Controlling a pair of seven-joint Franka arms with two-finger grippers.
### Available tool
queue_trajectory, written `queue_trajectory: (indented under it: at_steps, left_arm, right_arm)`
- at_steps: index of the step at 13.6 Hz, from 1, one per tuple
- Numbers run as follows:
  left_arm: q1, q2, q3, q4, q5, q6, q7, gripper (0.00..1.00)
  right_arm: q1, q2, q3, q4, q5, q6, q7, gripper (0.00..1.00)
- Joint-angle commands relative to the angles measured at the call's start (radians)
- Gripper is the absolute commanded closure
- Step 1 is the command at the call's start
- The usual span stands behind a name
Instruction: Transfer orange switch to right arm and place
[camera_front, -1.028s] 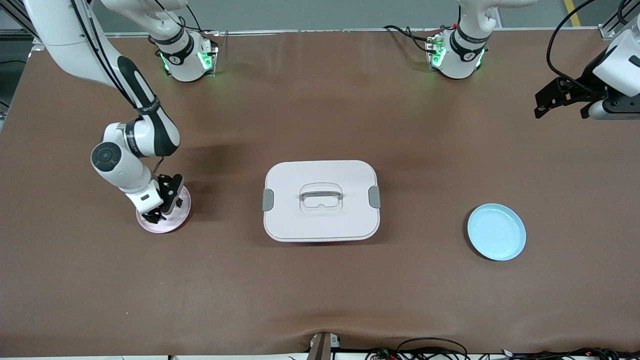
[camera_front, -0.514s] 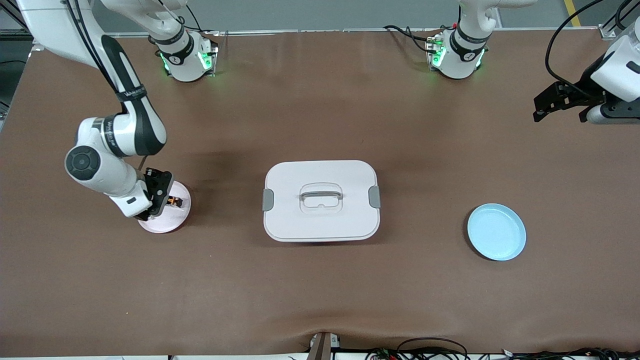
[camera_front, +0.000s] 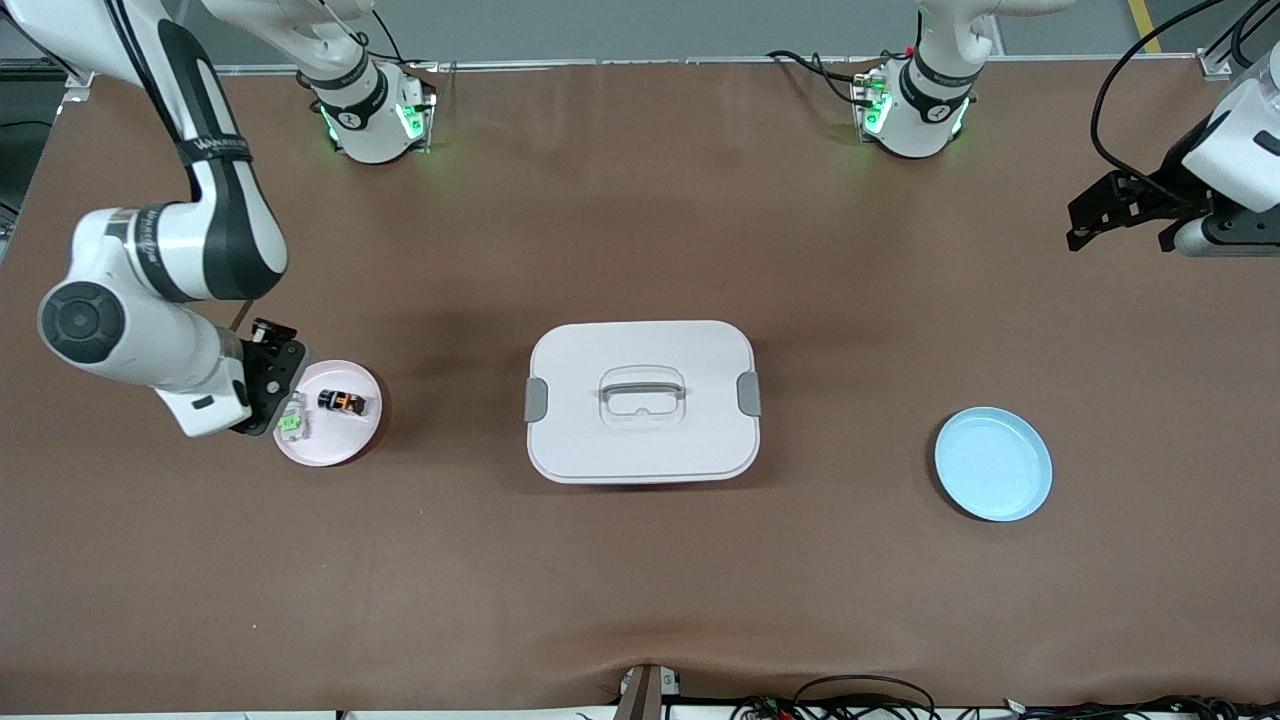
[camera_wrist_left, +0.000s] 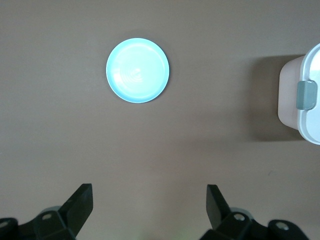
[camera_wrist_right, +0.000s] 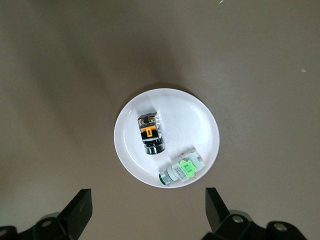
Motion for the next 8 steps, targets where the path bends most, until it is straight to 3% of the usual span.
queue_trajectory:
  at_steps: [1, 8]
  left_arm:
    - [0.003, 0.010, 0.001, 0.024, -0.009, -0.004, 0.016, 0.00]
    - [0.005, 0.010, 0.001, 0.026, -0.011, -0.004, 0.016, 0.00]
  right_arm:
    - [-0.005, -0.030, -0.004, 0.049, 0.003, -0.040, 0.037, 0.00]
    - [-0.017, -0.134, -0.007, 0.041, 0.003, -0.073, 0.210, 0.00]
